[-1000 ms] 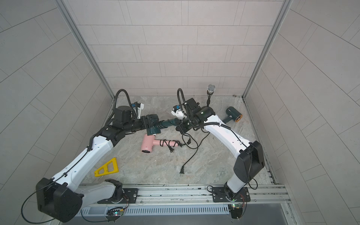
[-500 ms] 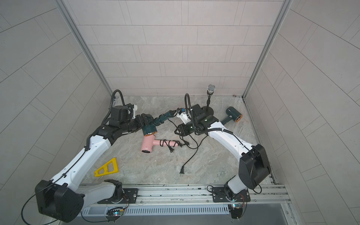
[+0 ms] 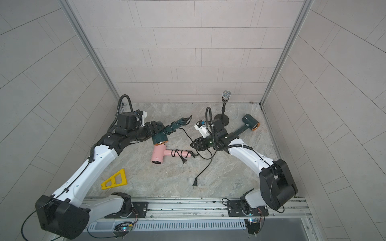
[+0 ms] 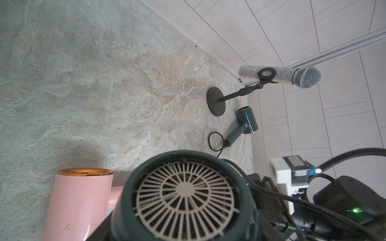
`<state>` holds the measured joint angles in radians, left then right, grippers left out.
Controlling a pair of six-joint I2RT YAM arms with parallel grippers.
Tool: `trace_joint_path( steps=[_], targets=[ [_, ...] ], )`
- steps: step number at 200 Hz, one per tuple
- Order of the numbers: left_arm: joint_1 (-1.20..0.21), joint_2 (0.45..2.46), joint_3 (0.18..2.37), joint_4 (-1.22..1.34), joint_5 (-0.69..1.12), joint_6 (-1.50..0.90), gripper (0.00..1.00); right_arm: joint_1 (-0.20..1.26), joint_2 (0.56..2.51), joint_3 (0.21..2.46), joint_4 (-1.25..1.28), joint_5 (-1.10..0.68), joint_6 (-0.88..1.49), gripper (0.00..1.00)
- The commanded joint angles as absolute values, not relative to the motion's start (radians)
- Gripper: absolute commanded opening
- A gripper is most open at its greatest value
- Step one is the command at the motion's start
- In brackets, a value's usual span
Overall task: Wrap the cord around the hair dryer
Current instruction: Wrap the power cord around the hair dryer.
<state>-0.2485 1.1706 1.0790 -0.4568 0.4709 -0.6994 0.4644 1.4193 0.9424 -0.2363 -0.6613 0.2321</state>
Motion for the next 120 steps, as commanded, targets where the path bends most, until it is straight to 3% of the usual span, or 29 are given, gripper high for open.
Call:
trace_joint_path(
  steps=[1, 56, 120],
  targets=[
    [-0.243, 1.157, 1.140, -0.423, 0.498, -0.709, 0.00, 0.467, 1.400, 0.867, -0.069, -0.609, 0.218, 0.61],
    [-0.244, 1.161, 1.141, -0.420, 0.507, -0.716, 0.00, 0.469, 1.496, 0.763, 0.266, -0.530, 0.360, 0.59],
    [-0.245, 1.160, 1.144, -0.425, 0.513, -0.716, 0.00, 0.512, 1.606, 0.742, 0.393, -0.357, 0.397, 0.58]
  ],
)
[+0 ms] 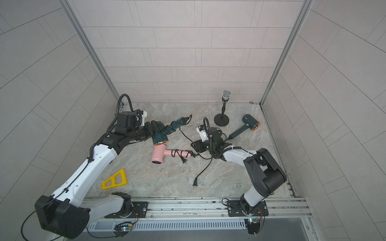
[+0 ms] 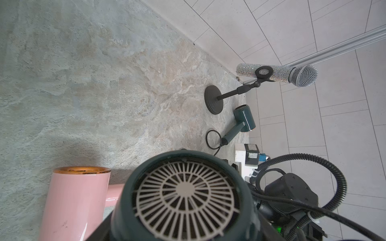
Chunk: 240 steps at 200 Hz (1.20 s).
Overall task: Wrap the cord around the hair dryer
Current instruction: Wrap the power cord around the hair dryer.
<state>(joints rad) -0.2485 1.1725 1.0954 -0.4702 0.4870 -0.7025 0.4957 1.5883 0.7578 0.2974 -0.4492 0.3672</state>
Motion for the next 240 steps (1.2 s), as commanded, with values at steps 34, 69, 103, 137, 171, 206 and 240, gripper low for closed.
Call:
trace_joint_path(
  steps=[34, 69, 103, 137, 171, 206, 240],
  targets=[
    [-0.244, 1.162, 1.148, -0.424, 0.515, -0.716, 0.00, 0.536, 1.665, 0.756, 0.400, -0.311, 0.394, 0.56],
    [-0.244, 1.159, 1.149, -0.430, 0.514, -0.714, 0.00, 0.552, 1.695, 0.742, 0.390, -0.273, 0.395, 0.52],
    [-0.245, 1.157, 1.142, -0.422, 0.520, -0.719, 0.00, 0.555, 1.701, 0.710, 0.406, -0.251, 0.400, 0.35],
    [-0.242, 1.163, 1.122, -0.384, 0.531, -0.758, 0.00, 0.557, 1.666, 0.712, 0.334, -0.234, 0.381, 0.20],
    [-0.216, 1.165, 1.058, -0.283, 0.512, -0.850, 0.00, 0.566, 1.606, 0.838, -0.081, -0.228, 0.273, 0.01],
    [-0.175, 1.185, 0.984, -0.132, 0.496, -0.976, 0.00, 0.604, 1.549, 0.927, -0.448, -0.165, 0.182, 0.00],
    [-0.137, 1.213, 0.915, -0.021, 0.438, -1.078, 0.00, 0.654, 1.454, 0.944, -0.625, -0.147, 0.171, 0.00]
  ],
)
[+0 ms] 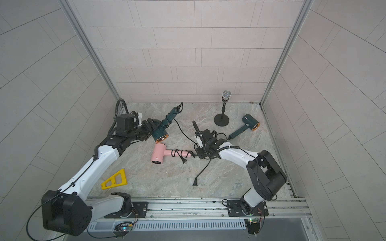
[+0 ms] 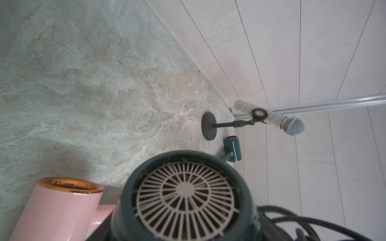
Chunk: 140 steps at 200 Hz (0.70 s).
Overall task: Wrap the cord around the hair dryer
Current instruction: Wrap the power cord around the hair dryer.
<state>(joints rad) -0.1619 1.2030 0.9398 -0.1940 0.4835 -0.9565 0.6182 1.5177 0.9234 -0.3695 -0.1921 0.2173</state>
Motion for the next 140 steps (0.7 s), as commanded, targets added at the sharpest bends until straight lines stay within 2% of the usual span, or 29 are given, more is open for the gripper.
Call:
trace_joint_path(
  steps=[1, 16, 49, 91, 140],
  targets=[
    [-0.138, 1.214, 0.915, -0.023, 0.434, -1.076, 0.00, 0.657, 1.452, 0.945, -0.630, -0.146, 0.171, 0.00],
    [-0.135, 1.220, 0.916, -0.065, 0.355, -1.038, 0.00, 0.705, 1.422, 0.964, -0.697, -0.133, 0.156, 0.00],
    [-0.138, 1.238, 0.992, -0.324, 0.097, -0.829, 0.00, 0.824, 1.380, 1.069, -0.828, -0.094, 0.108, 0.00],
    [-0.162, 1.269, 1.002, -0.413, -0.193, -0.667, 0.00, 0.930, 1.401, 1.240, -0.945, -0.075, 0.073, 0.00],
    [-0.254, 1.358, 1.031, -0.461, -0.366, -0.515, 0.00, 0.986, 1.479, 1.491, -1.008, -0.025, -0.004, 0.00]
  ],
)
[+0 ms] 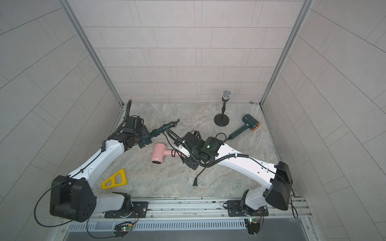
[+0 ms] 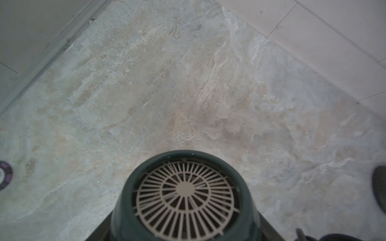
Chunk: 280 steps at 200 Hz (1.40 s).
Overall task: Wrap the cord around the hair dryer
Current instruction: Wrap the power cord around the hair dryer.
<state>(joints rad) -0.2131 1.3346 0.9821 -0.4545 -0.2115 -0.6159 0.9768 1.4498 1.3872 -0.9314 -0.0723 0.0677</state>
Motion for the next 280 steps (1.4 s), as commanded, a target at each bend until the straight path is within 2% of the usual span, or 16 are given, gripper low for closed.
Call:
trace_joint_path(
  steps=[1, 46, 85, 140, 165, 188, 215, 235, 250, 280],
  targets=[
    [-0.257, 1.360, 1.032, -0.461, -0.366, -0.511, 0.00, 0.986, 1.480, 1.495, -1.007, -0.022, -0.005, 0.00],
    [-0.359, 1.433, 1.076, -0.470, -0.343, -0.397, 0.00, 0.978, 1.568, 1.733, -0.982, -0.026, -0.051, 0.00],
    [-0.384, 1.431, 1.092, -0.471, -0.092, -0.306, 0.00, 0.893, 1.632, 1.817, -0.944, -0.039, -0.019, 0.00],
    [-0.385, 1.332, 1.047, -0.499, 0.385, -0.198, 0.00, 0.641, 1.643, 1.745, -0.886, -0.138, -0.004, 0.00],
    [-0.385, 1.263, 1.013, -0.463, 0.581, -0.189, 0.00, 0.542, 1.643, 1.680, -0.848, -0.239, -0.005, 0.00],
    [-0.383, 1.186, 0.975, -0.365, 0.686, -0.234, 0.00, 0.478, 1.629, 1.605, -0.794, -0.348, 0.001, 0.00],
    [-0.376, 1.116, 0.936, -0.121, 0.811, -0.414, 0.00, 0.426, 1.599, 1.497, -0.707, -0.489, 0.021, 0.00],
    [-0.376, 1.112, 0.911, 0.106, 0.847, -0.616, 0.00, 0.415, 1.571, 1.419, -0.628, -0.553, 0.054, 0.00],
    [-0.373, 1.120, 0.889, 0.246, 0.797, -0.758, 0.00, 0.413, 1.551, 1.375, -0.589, -0.586, 0.084, 0.00],
    [-0.352, 1.136, 0.852, 0.291, 0.616, -0.894, 0.00, 0.412, 1.490, 1.234, -0.432, -0.623, 0.203, 0.00]
  ],
)
